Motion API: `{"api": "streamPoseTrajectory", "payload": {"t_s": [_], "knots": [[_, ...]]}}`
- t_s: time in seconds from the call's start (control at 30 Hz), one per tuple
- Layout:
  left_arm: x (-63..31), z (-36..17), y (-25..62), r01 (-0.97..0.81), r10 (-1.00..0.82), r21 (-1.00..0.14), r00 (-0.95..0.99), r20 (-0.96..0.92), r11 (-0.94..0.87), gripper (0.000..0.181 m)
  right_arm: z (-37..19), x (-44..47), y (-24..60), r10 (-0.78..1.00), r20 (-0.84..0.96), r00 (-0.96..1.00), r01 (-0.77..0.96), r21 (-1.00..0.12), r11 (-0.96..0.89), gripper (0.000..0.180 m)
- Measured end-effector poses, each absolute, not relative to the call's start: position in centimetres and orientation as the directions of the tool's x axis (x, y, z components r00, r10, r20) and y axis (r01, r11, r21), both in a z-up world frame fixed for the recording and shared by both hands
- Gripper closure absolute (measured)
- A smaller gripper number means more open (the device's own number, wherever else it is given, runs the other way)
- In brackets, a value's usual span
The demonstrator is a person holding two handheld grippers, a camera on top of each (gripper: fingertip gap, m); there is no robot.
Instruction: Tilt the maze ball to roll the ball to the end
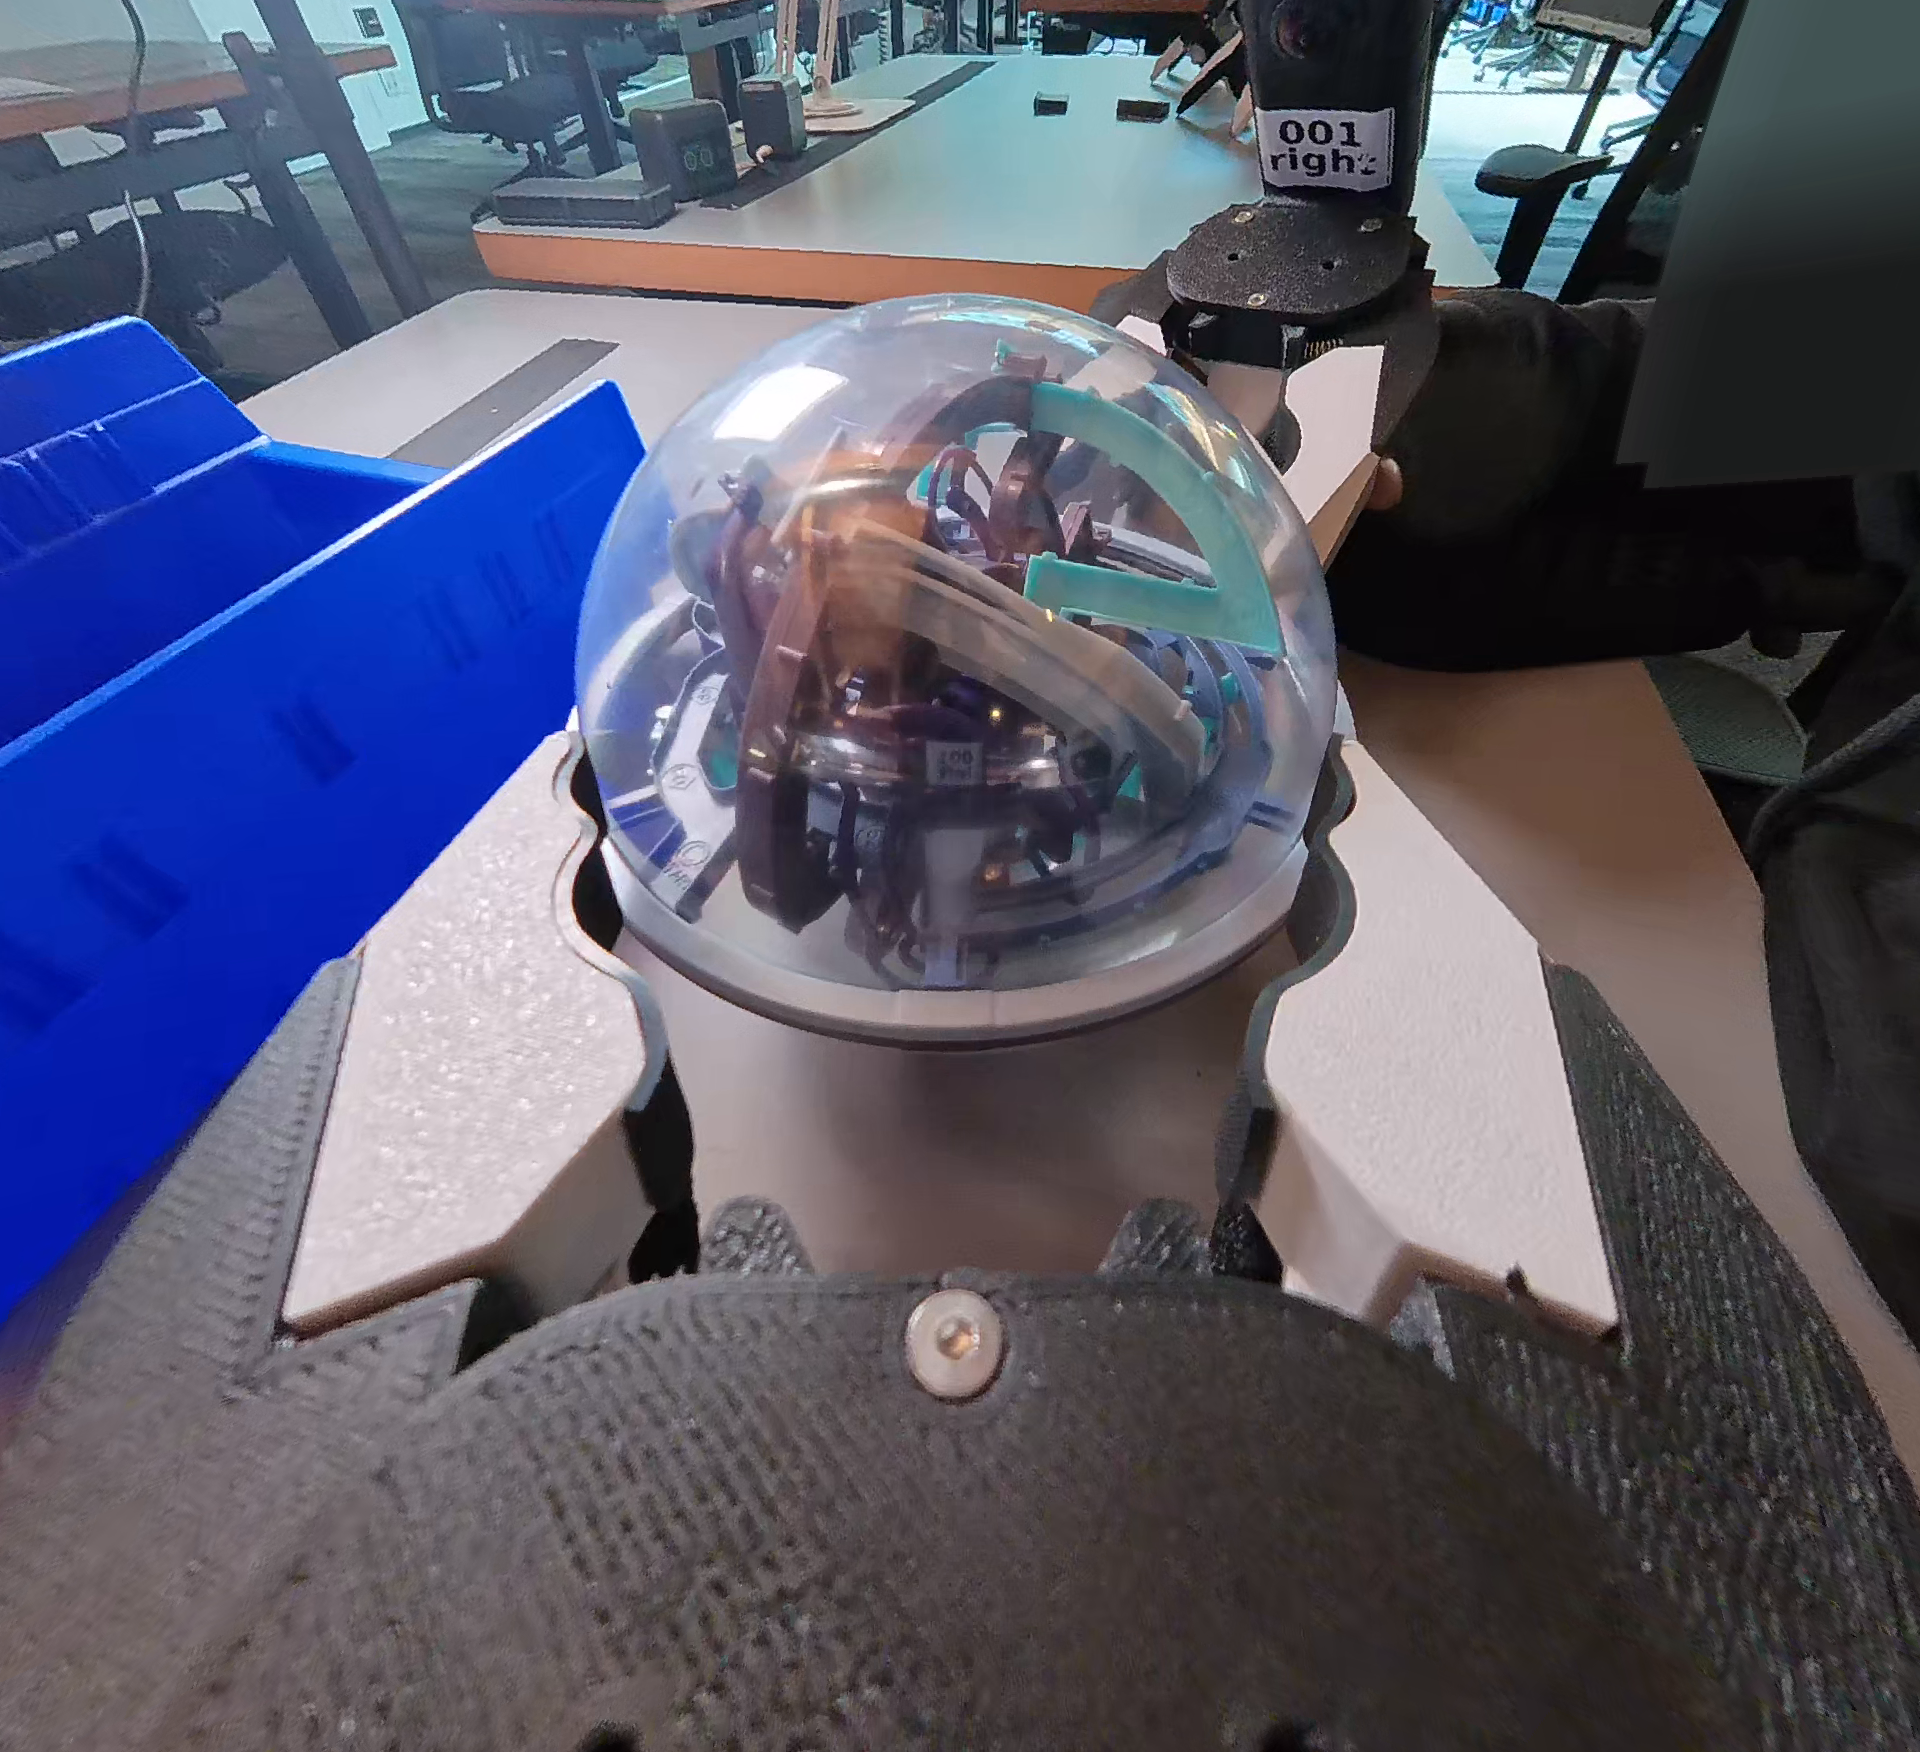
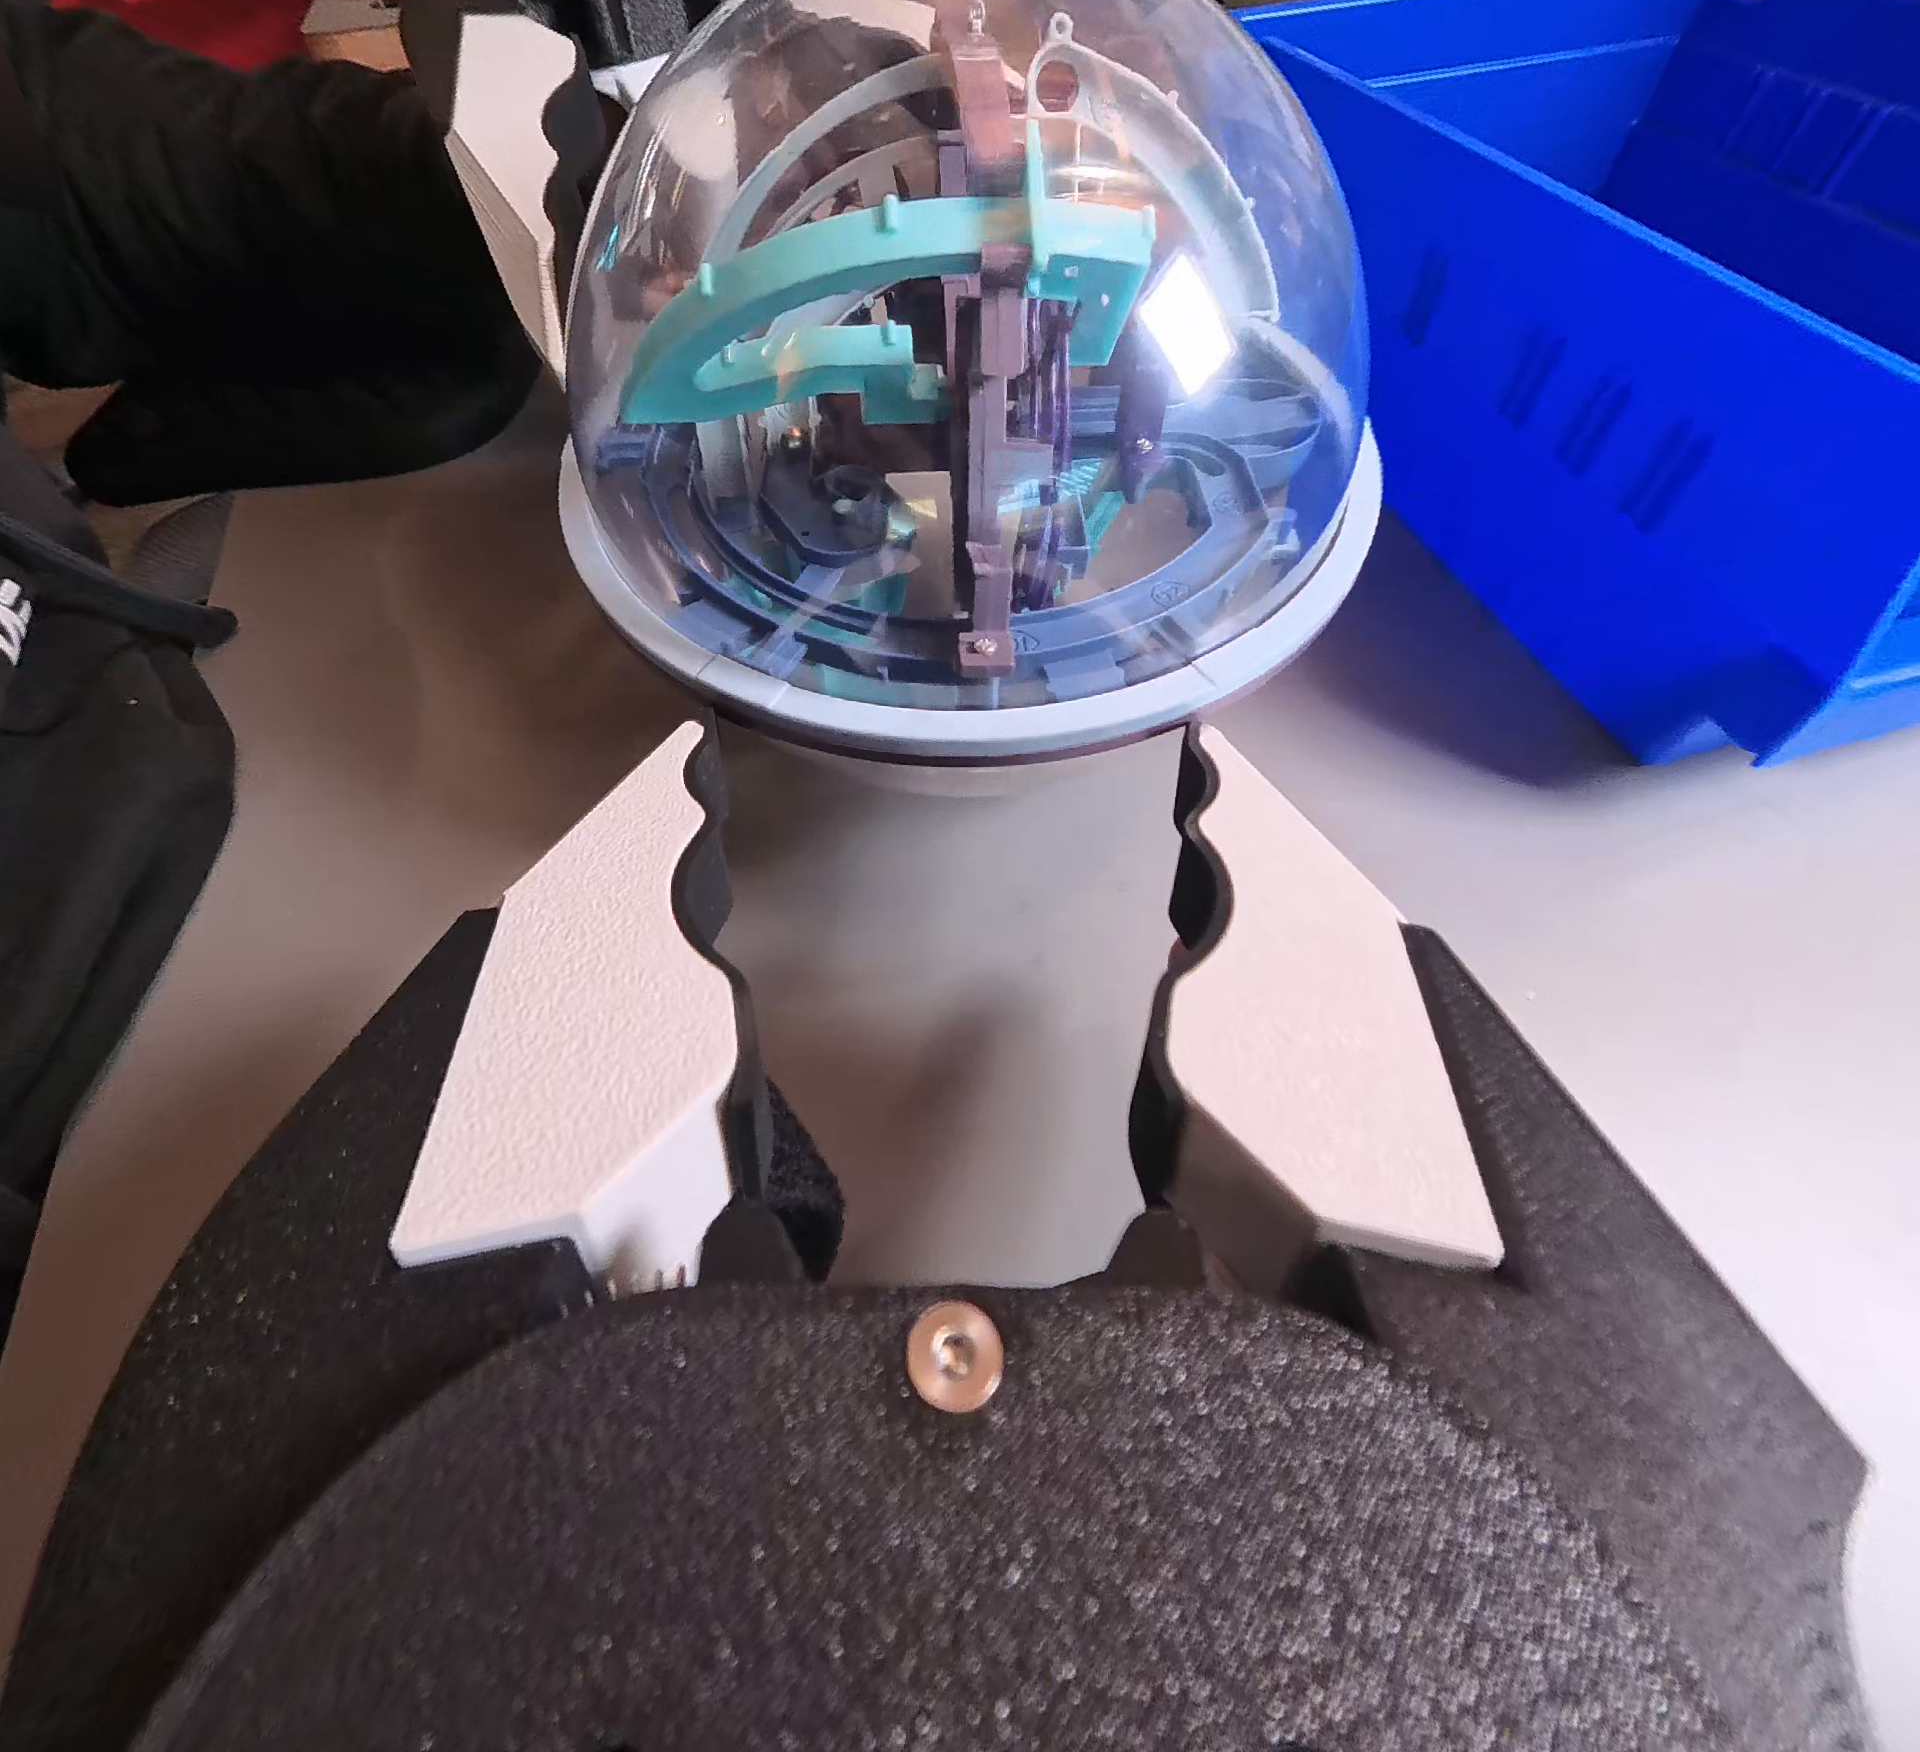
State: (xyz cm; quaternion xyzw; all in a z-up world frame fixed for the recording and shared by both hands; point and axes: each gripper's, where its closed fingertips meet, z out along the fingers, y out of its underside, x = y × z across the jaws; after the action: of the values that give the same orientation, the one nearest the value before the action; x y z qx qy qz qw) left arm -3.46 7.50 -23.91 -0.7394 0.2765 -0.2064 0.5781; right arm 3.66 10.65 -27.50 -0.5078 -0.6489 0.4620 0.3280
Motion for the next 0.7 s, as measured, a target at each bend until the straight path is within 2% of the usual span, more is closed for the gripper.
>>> {"api": "streamPoseTrajectory", "payload": {"t_s": [0.23,0.47,0.7], "knots": [[-3.4,-23.8,7.0,-0.230,-0.662,-0.967,0.743,-0.099,-0.113,0.049,-27.9,3.7,10.2,0.959,-0.030,-0.281,0.367,-0.927,0.079,0.097],[-3.8,-23.5,7.2,-0.142,-0.676,-0.977,0.737,0.004,-0.160,0.048,-28.3,3.5,10.2,0.961,-0.043,-0.273,0.388,-0.919,0.069,0.101],[-3.4,-23.1,7.4,-0.140,-0.680,-0.981,0.733,-0.013,-0.132,0.049,-29.1,3.5,10.3,0.962,-0.059,-0.267,0.422,-0.904,0.062,0.103]]}}
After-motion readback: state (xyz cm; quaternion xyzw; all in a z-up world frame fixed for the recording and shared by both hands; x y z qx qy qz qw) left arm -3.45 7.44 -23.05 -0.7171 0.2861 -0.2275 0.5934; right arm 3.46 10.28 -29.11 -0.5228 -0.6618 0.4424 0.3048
